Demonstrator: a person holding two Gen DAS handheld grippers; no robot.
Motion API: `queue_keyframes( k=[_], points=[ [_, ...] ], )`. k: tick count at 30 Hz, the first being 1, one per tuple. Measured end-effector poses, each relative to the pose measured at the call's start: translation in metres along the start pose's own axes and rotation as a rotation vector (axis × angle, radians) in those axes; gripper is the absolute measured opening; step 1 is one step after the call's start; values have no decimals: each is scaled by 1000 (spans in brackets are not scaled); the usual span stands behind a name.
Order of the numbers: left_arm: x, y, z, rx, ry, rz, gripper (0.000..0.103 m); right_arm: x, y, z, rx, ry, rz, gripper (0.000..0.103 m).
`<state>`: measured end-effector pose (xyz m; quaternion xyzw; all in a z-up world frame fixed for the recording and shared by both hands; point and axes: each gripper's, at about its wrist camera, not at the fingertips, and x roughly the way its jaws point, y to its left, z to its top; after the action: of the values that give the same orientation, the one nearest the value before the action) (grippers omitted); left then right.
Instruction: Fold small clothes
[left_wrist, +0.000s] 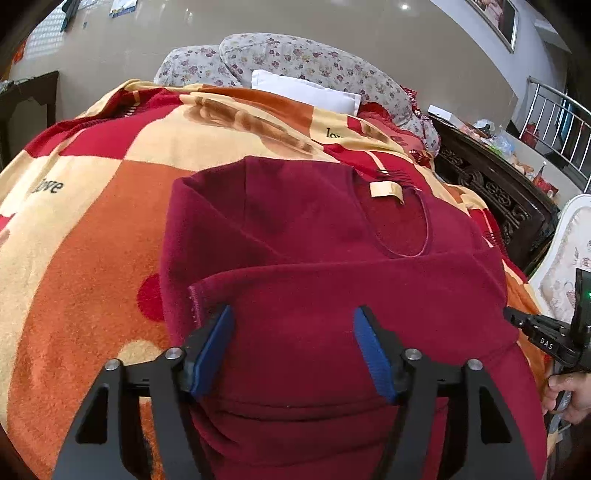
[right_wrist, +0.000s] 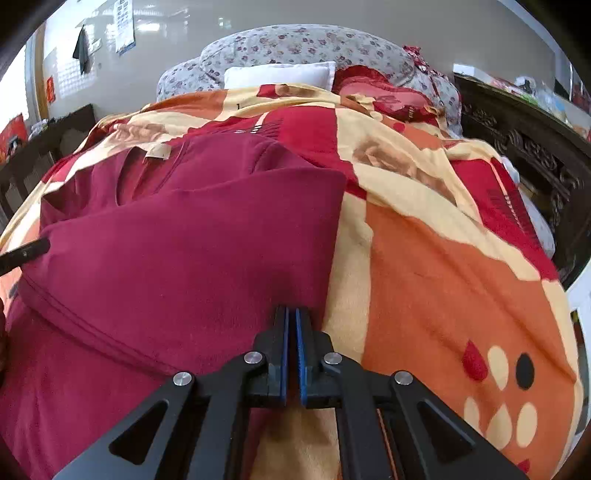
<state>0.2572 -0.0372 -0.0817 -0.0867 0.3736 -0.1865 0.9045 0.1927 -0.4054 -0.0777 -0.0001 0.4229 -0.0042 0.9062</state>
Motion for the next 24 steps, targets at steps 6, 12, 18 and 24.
queue_keyframes(
  k=[6,12,18,24],
  points=[
    [4,-9,0,40,11,49,73,-23,7,32,-33,-29,9,4],
    [4,-9,-1,31,7,41,73,14,2,78,32,12,-62,4],
    [6,-8,1,28,12,41,73,51,3,67,0,72,-133,4],
    [7,-7,2,31,13,49,73,1,30,85,23,-14,-94,4]
  ],
)
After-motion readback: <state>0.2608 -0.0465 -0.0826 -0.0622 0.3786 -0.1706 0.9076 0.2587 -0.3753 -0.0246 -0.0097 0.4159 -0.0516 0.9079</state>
